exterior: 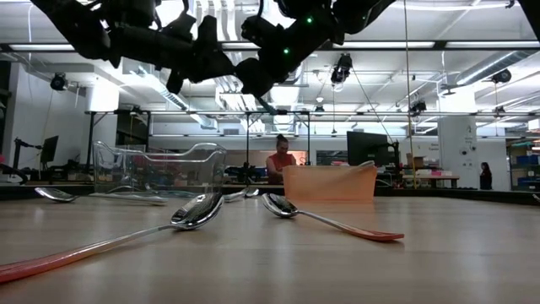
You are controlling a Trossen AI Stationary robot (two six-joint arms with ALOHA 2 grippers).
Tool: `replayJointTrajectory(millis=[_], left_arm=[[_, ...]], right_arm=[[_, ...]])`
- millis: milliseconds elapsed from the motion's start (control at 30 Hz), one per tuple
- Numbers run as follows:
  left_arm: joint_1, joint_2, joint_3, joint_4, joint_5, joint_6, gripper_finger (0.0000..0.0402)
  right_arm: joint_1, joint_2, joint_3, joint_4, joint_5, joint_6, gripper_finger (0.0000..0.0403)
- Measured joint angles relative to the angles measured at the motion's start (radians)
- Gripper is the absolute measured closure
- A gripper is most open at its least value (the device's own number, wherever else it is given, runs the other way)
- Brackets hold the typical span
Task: Sort silverware by color (type)
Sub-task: Put the blue spoon into the transparent bin
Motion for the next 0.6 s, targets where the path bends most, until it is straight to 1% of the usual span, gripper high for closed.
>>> replayJointTrajectory(millis=[133, 233, 300, 400, 600], left_arm=[[0.002, -0.009, 0.0, -0.002, -0.026, -0.005, 0.0397], [0.003, -0.037, 0.0, -0.014, -0.036, -0.005, 0.0397], [0.003, -0.068, 0.0, -0.058, -0.076, -0.001, 0.0398], [0.005, -0.134, 0.0, -0.171, -0.161, 0.001, 0.0398], [0.009, -0.276, -0.001, -0.512, -0.385, -0.015, 0.0399]], right_arm=[[-0.001, 0.0, 0.0, 0.003, 0.002, 0.031, 0.0311], [-0.003, 0.0, 0.013, 0.001, 0.001, 0.045, 0.0288], [-0.003, 0.0, 0.03, 0.002, 0.001, 0.046, 0.0277], [-0.003, 0.0, 0.057, 0.003, 0.001, 0.046, 0.0265], [-0.005, 0.0, 0.092, 0.002, -0.032, 0.037, 0.0259]])
